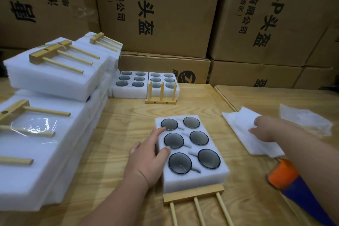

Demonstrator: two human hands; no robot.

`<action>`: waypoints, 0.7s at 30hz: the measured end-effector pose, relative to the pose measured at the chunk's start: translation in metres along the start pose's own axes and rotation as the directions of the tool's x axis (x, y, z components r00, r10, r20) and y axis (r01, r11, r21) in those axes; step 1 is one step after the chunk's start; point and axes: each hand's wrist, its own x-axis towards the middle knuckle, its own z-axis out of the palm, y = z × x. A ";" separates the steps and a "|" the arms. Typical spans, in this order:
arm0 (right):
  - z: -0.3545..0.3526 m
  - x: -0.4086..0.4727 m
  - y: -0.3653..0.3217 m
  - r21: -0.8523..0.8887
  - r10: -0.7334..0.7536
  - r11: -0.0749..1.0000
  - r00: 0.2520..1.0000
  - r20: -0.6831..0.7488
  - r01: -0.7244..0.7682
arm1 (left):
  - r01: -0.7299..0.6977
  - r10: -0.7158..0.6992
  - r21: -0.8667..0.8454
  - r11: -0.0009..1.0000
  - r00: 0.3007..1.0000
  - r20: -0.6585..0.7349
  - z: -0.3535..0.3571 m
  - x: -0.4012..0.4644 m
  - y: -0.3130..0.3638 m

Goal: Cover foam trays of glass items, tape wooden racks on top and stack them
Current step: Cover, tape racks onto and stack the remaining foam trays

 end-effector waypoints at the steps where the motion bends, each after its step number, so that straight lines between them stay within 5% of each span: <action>1: 0.001 0.000 0.000 -0.022 -0.009 1.000 1.000 -0.016 0.008 | -0.006 0.006 0.002 1.000 1.000 0.000 0.001 0.000 0.000; 10: 0.001 0.002 0.008 -0.179 -0.134 0.977 0.989 -0.066 0.120 | 0.005 -0.005 0.038 0.999 1.000 -0.013 0.003 0.000 0.000; 19: 0.000 0.002 0.007 -0.242 -0.092 0.967 0.995 -0.034 0.081 | 0.014 -0.013 0.028 1.000 1.000 -0.028 0.001 -0.002 0.004; 21: -0.010 0.000 0.001 -0.234 -0.057 0.972 0.988 -0.146 0.022 | 0.012 -0.012 0.030 0.999 1.000 -0.023 0.001 -0.002 0.004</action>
